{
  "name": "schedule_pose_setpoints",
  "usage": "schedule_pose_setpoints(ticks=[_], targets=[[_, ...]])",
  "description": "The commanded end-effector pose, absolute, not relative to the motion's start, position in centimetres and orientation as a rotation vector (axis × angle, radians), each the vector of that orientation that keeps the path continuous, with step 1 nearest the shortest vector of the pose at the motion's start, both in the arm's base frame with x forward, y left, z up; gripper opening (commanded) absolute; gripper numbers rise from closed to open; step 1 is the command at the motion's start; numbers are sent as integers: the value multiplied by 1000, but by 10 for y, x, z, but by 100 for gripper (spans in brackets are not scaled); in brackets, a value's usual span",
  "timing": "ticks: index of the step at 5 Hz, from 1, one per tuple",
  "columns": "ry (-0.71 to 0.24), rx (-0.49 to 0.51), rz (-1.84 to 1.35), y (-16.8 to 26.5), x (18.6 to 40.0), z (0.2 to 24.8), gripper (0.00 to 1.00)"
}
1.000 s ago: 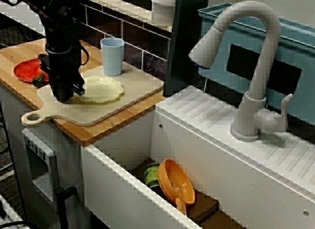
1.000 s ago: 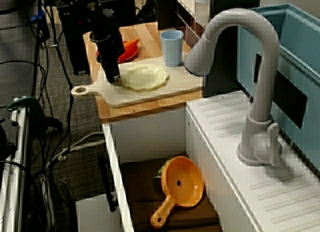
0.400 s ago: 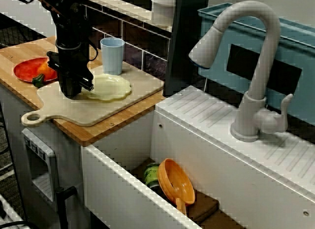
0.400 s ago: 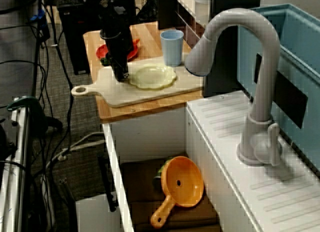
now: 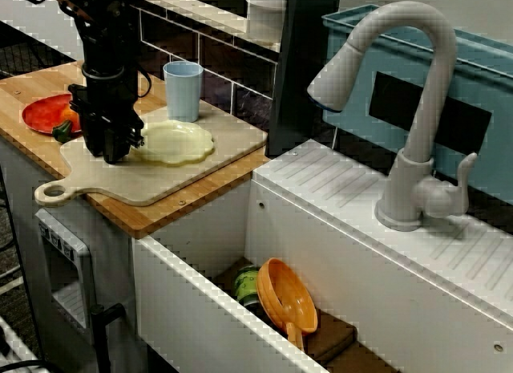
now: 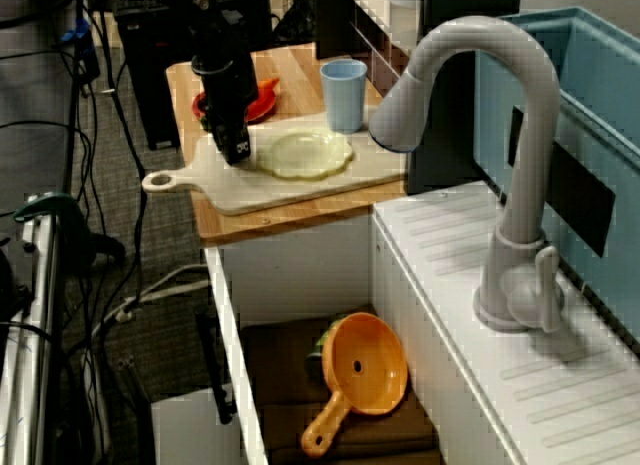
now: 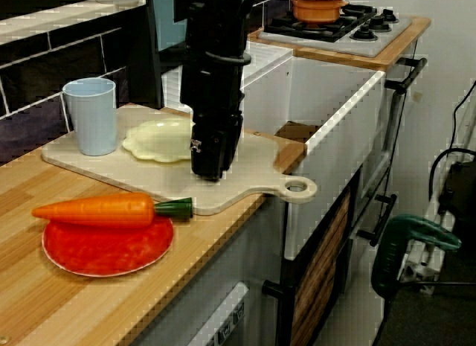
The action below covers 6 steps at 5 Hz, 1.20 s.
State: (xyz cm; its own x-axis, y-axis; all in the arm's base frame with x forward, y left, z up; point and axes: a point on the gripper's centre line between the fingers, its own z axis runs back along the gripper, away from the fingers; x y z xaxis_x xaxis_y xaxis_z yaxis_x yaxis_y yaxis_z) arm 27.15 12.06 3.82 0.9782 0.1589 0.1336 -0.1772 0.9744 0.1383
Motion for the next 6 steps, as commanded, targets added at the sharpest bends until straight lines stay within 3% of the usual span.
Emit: schedule_pose_setpoints(ticks=[1, 6], targets=[[-167, 165, 189, 140, 267, 65, 100], [-180, 203, 361, 184, 279, 90, 100]])
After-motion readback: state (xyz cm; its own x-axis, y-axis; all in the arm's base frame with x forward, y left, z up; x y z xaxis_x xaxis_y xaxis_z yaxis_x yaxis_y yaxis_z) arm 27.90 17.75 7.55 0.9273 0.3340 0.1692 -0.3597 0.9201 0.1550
